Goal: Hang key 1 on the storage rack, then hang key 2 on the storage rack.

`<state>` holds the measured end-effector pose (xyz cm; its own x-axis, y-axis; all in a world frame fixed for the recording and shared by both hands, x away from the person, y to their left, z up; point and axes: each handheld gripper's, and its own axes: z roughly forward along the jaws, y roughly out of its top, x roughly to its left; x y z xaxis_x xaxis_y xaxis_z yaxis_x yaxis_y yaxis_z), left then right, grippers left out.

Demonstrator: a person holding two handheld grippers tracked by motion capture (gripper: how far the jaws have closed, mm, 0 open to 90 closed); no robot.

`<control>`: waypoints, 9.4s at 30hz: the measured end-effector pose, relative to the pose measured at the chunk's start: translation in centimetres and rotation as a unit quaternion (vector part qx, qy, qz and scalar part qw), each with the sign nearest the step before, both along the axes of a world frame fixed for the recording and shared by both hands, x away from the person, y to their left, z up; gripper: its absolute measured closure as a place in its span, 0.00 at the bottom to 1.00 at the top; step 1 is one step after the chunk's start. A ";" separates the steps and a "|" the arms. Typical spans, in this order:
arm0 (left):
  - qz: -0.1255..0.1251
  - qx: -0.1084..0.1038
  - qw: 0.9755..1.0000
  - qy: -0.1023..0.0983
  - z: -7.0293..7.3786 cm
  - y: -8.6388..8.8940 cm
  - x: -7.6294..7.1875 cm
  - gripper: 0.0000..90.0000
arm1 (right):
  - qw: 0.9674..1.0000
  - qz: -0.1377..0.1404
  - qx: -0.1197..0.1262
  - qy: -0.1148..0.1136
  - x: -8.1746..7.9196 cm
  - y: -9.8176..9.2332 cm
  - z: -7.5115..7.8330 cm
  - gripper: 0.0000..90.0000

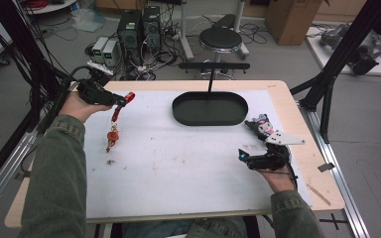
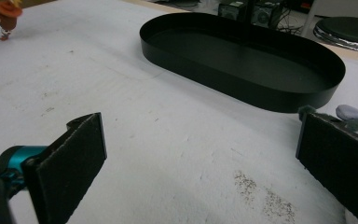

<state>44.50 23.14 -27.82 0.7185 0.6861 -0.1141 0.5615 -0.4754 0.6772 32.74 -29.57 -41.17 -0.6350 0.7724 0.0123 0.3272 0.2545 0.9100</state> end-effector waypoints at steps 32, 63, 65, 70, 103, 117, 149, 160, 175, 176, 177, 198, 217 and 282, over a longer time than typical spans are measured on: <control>-0.033 -0.014 0.997 -0.063 5.3 -5.6 1.8 0.83 | 1.000 0.008 -0.004 0.002 -0.3 0.2 0.0 0.01; -0.044 -0.039 0.993 -0.106 7.8 -14.2 7.9 0.83 | 1.000 0.008 0.003 0.004 -0.3 -0.4 -0.1 0.01; -0.041 -0.048 0.992 -0.108 8.0 -14.5 8.2 0.83 | 1.000 0.009 0.004 0.002 -0.3 -0.4 -0.1 0.01; -0.024 -0.039 0.993 -0.110 8.6 -15.6 8.8 0.83 | 1.000 0.009 0.006 0.006 -0.3 -0.5 -0.1 0.01; 0.007 -0.026 0.993 -0.115 6.4 -20.4 12.6 0.83 | 0.999 -0.033 0.010 -0.005 -1.9 -2.9 -0.2 0.01; 0.020 -0.039 0.990 -0.135 6.0 -19.6 13.4 0.66 | 1.000 -0.029 0.008 0.000 -1.8 -2.8 -0.3 0.01; 0.001 -0.071 0.992 -0.106 3.9 -10.6 6.6 0.02 | 1.000 -0.025 0.002 0.009 -1.6 -2.5 -0.3 0.01; -0.013 -0.057 0.992 -0.116 2.8 -9.6 4.1 0.02 | 1.000 -0.025 -0.002 0.010 -1.4 -2.5 -0.4 0.01; -0.042 -0.059 0.987 -0.147 2.9 -9.6 0.7 0.02 | 1.000 -0.026 -0.002 0.006 -1.5 -2.4 -0.3 0.01; -0.041 -0.053 0.987 -0.146 2.7 -9.4 0.6 0.02 | 1.000 -0.026 -0.002 0.007 -1.5 -2.4 -0.3 0.01; -0.039 -0.052 0.987 -0.145 2.5 -9.3 0.5 0.02 | 1.000 -0.027 -0.001 0.008 -1.6 -2.4 -0.3 0.01; 0.008 -0.053 0.990 -0.130 -2.4 -4.6 -3.4 0.02 | 1.000 -0.021 -0.003 0.011 -1.5 -2.0 -0.4 0.01; 0.029 -0.045 0.992 -0.111 -6.5 -1.9 -6.0 0.02 | 1.000 -0.017 -0.007 0.016 -1.4 -1.5 -0.5 0.01; 0.090 -0.075 0.990 -0.073 -15.2 5.9 -16.8 0.02 | 0.982 -0.125 -0.061 0.126 7.4 -5.1 1.7 0.01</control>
<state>27.74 29.01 -42.98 0.6019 0.7883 -0.1279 0.5191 -0.2645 0.8127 40.09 -34.67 -39.44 -0.4134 0.9096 0.0419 0.6050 0.2400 0.7592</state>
